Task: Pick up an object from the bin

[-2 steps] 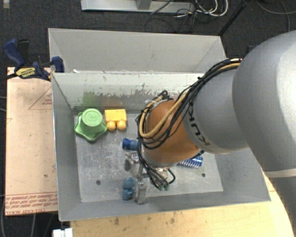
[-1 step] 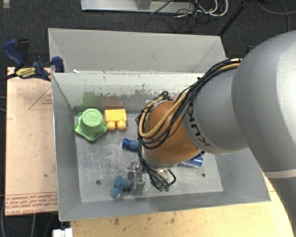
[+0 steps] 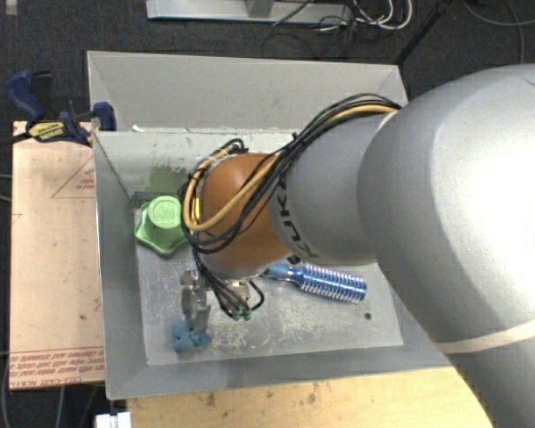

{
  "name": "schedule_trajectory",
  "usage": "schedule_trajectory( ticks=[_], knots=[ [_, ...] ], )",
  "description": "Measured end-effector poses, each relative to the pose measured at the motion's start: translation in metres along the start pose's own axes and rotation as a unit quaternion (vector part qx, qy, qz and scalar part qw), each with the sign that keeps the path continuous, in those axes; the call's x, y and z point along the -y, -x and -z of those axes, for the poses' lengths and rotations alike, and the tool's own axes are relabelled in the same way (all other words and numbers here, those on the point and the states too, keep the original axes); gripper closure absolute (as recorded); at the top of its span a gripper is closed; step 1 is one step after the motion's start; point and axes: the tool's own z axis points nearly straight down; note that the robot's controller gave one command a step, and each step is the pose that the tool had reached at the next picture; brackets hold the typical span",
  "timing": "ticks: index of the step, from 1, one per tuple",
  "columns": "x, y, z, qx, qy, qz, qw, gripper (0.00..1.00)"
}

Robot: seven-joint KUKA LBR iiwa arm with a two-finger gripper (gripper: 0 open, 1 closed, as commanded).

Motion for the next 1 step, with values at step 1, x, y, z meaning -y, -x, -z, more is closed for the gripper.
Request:
schedule_trajectory(
  ticks=[1],
  knots=[
    [-0.0459, 0.0054, 0.0121, -0.0018, -0.001, -0.097, 0.9953, 1.0]
  ],
)
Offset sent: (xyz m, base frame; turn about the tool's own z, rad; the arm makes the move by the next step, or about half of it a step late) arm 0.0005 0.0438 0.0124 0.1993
